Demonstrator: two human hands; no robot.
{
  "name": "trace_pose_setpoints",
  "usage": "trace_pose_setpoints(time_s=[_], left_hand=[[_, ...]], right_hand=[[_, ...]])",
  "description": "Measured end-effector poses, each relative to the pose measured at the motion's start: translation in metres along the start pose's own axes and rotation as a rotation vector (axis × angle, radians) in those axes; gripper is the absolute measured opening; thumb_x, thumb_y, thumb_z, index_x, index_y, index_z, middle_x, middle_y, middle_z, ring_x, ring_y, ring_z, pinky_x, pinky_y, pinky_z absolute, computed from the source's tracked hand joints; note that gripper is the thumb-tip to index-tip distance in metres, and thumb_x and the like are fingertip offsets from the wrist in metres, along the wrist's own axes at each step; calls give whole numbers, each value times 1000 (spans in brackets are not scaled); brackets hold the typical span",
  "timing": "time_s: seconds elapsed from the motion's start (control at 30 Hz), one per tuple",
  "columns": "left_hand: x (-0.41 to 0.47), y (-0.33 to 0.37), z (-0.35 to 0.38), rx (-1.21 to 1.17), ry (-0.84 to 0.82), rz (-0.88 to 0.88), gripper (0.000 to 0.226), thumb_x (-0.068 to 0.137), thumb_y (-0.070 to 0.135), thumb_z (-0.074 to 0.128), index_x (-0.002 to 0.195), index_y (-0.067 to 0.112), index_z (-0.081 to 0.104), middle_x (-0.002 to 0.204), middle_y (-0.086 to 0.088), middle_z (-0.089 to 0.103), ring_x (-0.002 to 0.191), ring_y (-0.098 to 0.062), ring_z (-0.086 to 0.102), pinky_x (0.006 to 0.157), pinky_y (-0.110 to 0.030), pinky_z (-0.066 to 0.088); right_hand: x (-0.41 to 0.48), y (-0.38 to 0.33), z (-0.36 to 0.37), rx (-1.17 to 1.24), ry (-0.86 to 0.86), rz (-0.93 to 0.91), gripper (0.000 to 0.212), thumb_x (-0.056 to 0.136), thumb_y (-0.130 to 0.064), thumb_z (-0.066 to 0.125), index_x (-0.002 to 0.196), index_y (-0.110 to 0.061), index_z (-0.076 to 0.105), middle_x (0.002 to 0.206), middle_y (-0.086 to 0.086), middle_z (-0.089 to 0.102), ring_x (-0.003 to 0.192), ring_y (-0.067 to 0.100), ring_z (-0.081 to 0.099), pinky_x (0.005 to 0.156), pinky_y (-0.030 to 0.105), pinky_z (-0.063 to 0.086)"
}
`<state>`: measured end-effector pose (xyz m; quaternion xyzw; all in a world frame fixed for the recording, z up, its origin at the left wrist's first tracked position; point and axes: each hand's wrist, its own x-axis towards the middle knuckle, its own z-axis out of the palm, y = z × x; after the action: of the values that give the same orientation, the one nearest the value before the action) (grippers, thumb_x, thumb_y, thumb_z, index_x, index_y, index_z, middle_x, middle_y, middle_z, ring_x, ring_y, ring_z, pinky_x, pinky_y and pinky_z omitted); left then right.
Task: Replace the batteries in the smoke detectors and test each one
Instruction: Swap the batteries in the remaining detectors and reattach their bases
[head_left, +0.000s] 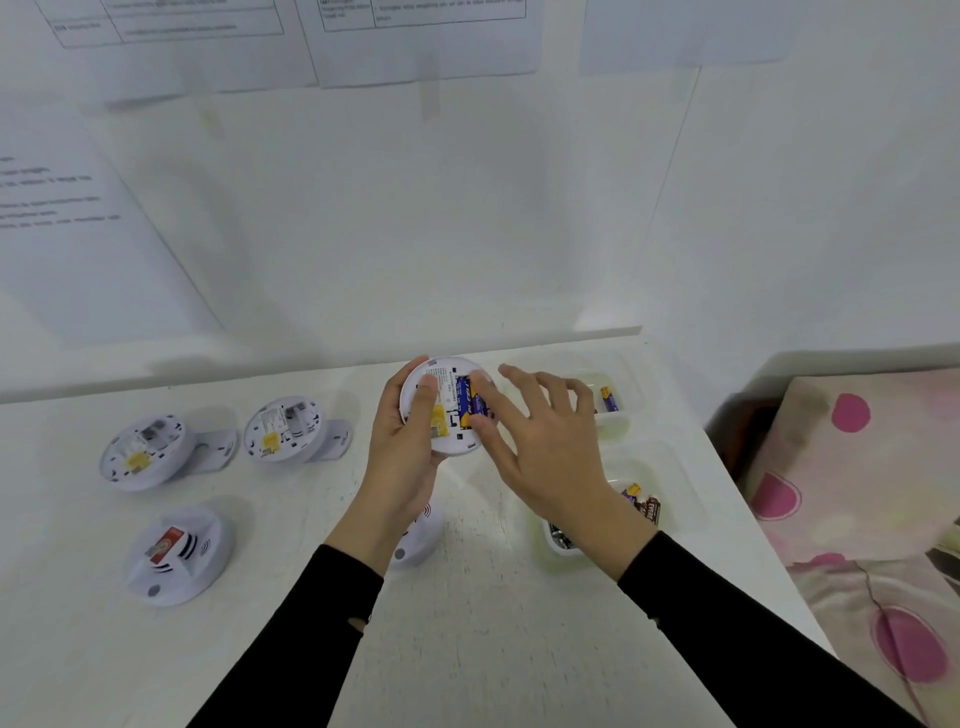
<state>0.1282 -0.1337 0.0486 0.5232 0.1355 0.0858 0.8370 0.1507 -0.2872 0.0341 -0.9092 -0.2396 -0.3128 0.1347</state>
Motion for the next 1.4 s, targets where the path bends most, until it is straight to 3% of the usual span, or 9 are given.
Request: trace_pose_setpoints(time_s=[0.23, 0.33, 0.4, 0.47, 0.53, 0.67, 0.97, 1.13, 1.4], left_hand=[[-2, -2, -17, 10, 53, -11, 32, 101, 22, 51, 133, 23, 55, 129, -8, 64, 106, -23, 70, 71, -36, 62], [1, 8, -25, -60, 81, 4, 28, 102, 21, 50, 129, 24, 56, 125, -6, 66, 103, -22, 71, 68, -35, 62], [5, 18, -33, -100, 123, 33, 26, 102, 20, 51, 127, 25, 56, 121, -3, 67, 98, -18, 72, 66, -35, 62], [8, 27, -42, -109, 161, 62, 23, 102, 20, 51, 123, 25, 57, 119, -1, 67, 93, -14, 73, 64, -34, 62], [9, 33, -51, -108, 181, 81, 22, 102, 21, 50, 122, 26, 57, 120, -1, 67, 93, -14, 73, 64, -34, 62], [7, 37, -65, -118, 197, 87, 29, 102, 23, 51, 131, 23, 54, 120, 0, 68, 98, -16, 72, 67, -35, 62], [4, 38, -75, -127, 213, 65, 24, 101, 21, 53, 124, 25, 59, 113, 3, 72, 100, -17, 72, 69, -37, 63], [1, 38, -64, -118, 183, 52, 28, 101, 19, 52, 128, 24, 57, 120, 0, 68, 102, -18, 71, 66, -34, 62], [-6, 42, -39, -117, 89, 17, 27, 101, 16, 51, 125, 25, 58, 117, -1, 69, 93, -14, 74, 60, -32, 60]], right_hand=[[-2, -8, 6, 26, -280, 4, 52, 101, -51, 17, 143, -36, 43, 141, 4, 52, 114, 30, 55, 95, 45, 38], [17, -14, 4, 357, -376, 109, 47, 102, -49, 15, 147, -43, 27, 149, 0, 39, 125, 22, 44, 102, 40, 35], [30, -15, 13, 607, -372, 227, 44, 104, -37, 27, 149, -33, 30, 144, 0, 42, 125, 15, 45, 101, 31, 38], [41, -14, 31, 580, -442, 231, 42, 102, -19, 39, 144, -19, 40, 140, 4, 47, 124, 19, 49, 99, 28, 40], [49, -15, 53, 483, -663, 159, 38, 98, -9, 42, 136, -11, 49, 139, 7, 48, 125, 24, 49, 101, 29, 37], [61, -17, 85, 312, -1004, 69, 42, 95, -19, 50, 135, -9, 49, 140, 7, 48, 128, 26, 46, 106, 34, 38], [63, -13, 95, 129, -1052, -114, 38, 75, -41, 56, 105, -17, 63, 110, 3, 57, 106, 25, 57, 84, 38, 50], [54, -10, 87, 202, -1008, -83, 57, 80, -48, 61, 124, -12, 60, 127, 5, 49, 114, 25, 49, 97, 41, 44], [40, -8, 86, 382, -841, 20, 67, 74, -33, 72, 131, -17, 42, 123, 5, 43, 115, 25, 38, 98, 37, 40]])
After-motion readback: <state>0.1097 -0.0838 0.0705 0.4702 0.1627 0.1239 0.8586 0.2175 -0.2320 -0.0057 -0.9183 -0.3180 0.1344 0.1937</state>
